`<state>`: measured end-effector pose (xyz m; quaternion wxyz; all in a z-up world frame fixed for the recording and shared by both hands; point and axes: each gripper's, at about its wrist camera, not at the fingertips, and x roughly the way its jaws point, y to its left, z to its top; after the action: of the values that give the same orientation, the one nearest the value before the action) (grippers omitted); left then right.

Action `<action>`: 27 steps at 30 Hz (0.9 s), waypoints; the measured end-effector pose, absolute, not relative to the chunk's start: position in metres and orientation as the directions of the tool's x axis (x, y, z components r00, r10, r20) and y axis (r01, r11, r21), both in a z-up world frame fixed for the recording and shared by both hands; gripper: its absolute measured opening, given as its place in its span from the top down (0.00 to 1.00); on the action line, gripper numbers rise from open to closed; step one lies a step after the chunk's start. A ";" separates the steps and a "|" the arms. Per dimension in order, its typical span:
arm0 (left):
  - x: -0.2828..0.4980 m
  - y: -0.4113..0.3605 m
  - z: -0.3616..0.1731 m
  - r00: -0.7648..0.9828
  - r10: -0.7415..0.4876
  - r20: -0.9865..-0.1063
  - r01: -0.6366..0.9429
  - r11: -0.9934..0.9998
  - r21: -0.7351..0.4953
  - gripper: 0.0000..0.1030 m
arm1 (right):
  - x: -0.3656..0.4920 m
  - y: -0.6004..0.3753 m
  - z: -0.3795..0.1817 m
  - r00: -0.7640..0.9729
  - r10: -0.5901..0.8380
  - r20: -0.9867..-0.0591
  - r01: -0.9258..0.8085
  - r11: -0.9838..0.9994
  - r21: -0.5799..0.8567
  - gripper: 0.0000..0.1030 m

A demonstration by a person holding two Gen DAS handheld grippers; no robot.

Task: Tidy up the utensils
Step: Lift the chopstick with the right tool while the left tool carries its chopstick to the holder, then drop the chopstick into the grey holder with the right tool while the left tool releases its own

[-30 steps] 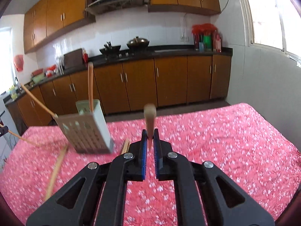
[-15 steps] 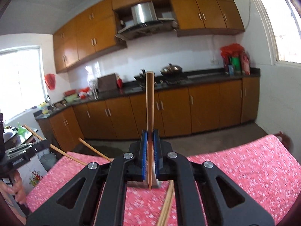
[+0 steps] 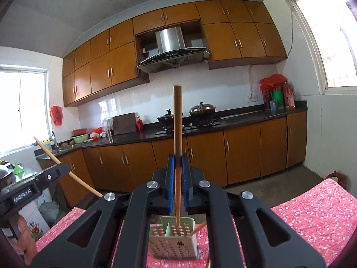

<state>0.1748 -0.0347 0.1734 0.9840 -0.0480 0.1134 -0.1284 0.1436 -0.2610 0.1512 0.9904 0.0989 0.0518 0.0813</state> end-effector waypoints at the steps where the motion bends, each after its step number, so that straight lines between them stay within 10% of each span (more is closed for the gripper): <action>1: 0.179 -0.037 0.168 0.942 -0.258 -0.214 0.237 0.964 -0.117 0.92 | 0.149 -0.260 0.146 0.981 0.169 -0.095 -0.146 0.967 0.208 0.93; 12: 0.211 -0.037 0.114 0.913 -0.273 -0.302 0.247 0.961 -0.123 0.90 | 0.172 -0.252 0.103 0.959 0.173 -0.226 -0.122 0.967 0.222 0.91; 16: 0.207 -0.030 0.114 0.914 -0.276 -0.296 0.245 0.960 -0.138 0.79 | 0.163 -0.254 0.109 0.964 0.164 -0.210 -0.118 0.970 0.214 0.65; 22: 0.188 -0.007 0.124 0.931 -0.246 -0.271 0.209 0.965 -0.158 0.72 | 0.142 -0.273 0.122 0.978 0.097 -0.183 -0.061 0.979 0.196 0.64; 27: 0.164 0.031 0.112 0.939 -0.158 -0.306 0.110 0.979 -0.169 0.67 | 0.138 -0.311 0.089 0.943 -0.003 -0.334 0.074 0.977 0.201 0.64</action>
<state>0.1642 0.0311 0.1123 0.9817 -0.0750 0.1612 -0.0681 0.1378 -0.3112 0.0895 0.9799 0.1059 0.1681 -0.0195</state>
